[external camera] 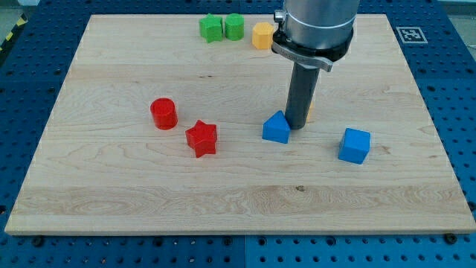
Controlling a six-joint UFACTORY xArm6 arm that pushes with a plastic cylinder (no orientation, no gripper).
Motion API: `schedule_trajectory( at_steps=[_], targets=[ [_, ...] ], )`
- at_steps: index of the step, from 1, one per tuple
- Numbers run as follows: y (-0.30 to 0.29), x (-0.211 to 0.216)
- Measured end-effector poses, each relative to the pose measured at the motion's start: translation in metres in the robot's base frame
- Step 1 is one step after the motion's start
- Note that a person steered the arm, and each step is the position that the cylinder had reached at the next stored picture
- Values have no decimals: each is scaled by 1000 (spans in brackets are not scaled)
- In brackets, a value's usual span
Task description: Place the yellow heart bottom of the green circle
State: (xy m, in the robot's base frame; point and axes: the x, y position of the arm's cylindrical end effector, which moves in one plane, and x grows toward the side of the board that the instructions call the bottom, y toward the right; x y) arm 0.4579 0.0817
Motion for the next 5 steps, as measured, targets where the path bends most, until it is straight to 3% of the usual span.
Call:
schedule_trajectory(
  at_steps=[4,5],
  targets=[
    [6,-64],
    [22,-33]
  ],
)
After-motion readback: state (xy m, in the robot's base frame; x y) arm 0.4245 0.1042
